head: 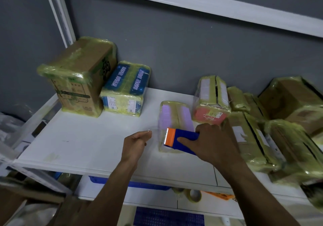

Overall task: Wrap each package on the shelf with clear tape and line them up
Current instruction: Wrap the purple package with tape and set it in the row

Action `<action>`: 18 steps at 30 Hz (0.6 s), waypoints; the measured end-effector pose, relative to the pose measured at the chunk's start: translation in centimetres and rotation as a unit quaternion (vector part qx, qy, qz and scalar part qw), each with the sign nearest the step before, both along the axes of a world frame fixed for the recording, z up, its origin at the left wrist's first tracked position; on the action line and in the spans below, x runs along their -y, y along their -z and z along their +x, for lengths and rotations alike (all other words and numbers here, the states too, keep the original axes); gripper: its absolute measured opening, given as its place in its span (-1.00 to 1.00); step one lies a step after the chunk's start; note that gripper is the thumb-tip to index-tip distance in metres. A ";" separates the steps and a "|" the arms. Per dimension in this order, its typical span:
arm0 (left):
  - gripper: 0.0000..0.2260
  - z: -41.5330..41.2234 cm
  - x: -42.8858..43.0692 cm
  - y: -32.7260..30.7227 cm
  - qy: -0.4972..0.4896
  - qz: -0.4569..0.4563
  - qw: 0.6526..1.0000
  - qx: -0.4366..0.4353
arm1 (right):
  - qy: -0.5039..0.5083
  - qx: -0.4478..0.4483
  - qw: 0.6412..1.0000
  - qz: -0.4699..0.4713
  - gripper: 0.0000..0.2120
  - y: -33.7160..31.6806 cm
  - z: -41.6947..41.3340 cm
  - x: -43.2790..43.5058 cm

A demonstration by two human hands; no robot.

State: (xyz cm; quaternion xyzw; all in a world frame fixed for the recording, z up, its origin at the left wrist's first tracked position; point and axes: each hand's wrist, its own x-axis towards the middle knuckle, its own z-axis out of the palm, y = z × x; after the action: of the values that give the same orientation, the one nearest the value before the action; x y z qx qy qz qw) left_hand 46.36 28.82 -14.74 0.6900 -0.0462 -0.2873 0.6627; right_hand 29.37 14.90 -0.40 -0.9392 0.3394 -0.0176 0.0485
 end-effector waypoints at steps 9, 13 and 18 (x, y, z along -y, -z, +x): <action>-0.90 -0.7 2.1 0.9 0.026 0.011 0.999 -0.022 | 0.028 -0.056 0.998 -0.013 -0.47 -0.1 1.4 0.3; -0.91 -1.1 2.8 1.1 0.027 -0.014 0.999 -0.027 | 0.031 -0.061 0.998 -0.003 -0.46 0.4 1.7 0.7; -0.92 -1.3 3.9 0.5 0.050 -0.019 0.998 0.025 | 0.022 -0.056 0.998 -0.005 -0.47 0.8 1.7 1.3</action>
State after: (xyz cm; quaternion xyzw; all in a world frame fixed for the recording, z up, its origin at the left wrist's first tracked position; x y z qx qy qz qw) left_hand 45.10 24.90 -15.24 0.6811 -0.1025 -0.3021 0.6590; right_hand 31.09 13.60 -1.20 -0.9314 0.3619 0.0321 0.0239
